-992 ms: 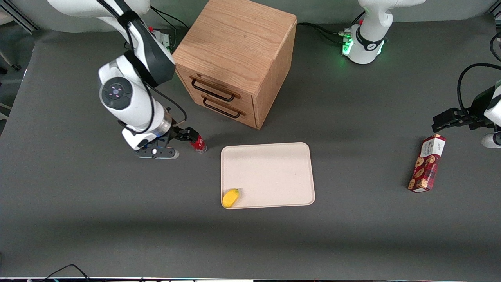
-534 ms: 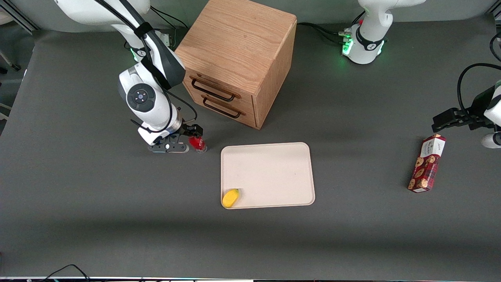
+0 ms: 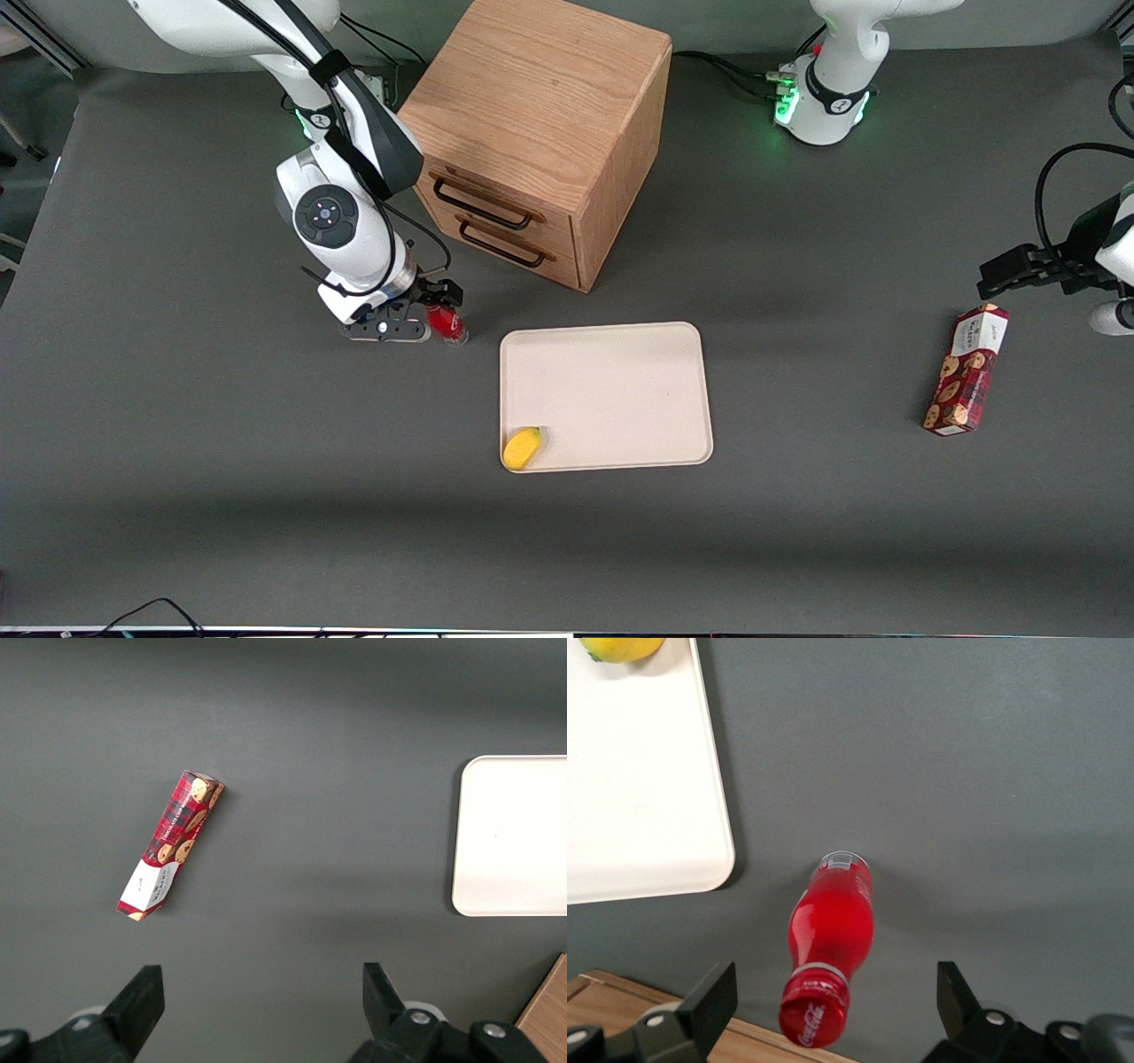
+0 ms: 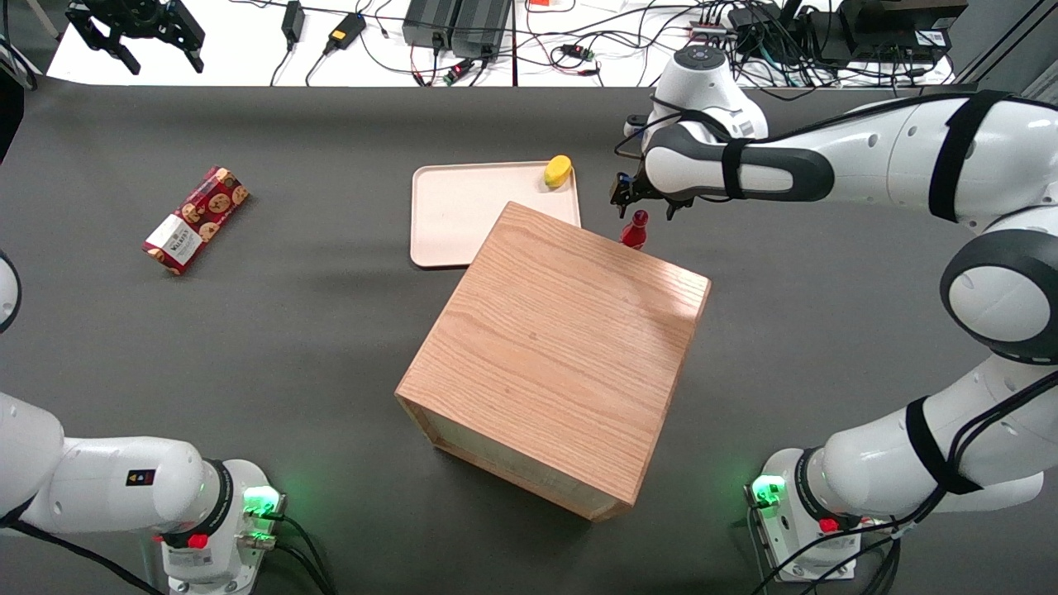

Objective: Place coke bottle on tray
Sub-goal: 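Close the right gripper around the red bottle's neck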

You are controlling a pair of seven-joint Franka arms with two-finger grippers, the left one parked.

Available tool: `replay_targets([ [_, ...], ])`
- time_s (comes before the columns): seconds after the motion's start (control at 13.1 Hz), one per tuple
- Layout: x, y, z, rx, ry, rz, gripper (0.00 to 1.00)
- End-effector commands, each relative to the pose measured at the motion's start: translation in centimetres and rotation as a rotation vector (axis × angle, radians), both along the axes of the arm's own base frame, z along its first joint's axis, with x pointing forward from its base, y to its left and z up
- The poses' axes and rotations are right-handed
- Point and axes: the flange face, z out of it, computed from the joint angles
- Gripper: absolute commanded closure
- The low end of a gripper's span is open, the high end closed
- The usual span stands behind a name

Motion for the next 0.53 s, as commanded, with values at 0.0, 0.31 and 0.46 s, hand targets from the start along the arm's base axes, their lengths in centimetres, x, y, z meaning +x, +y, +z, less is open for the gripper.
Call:
replay_targets([
  [0.0,-0.33,0.37,-0.19,0.0,-0.031,-0.02,0.0],
  [0.31,-0.23,0.44,-0.71,0.007,-0.029,-0.027,0.0],
  [0.46,-0.15,0.49,-0.95,0.011,-0.03,-0.03,0.01],
])
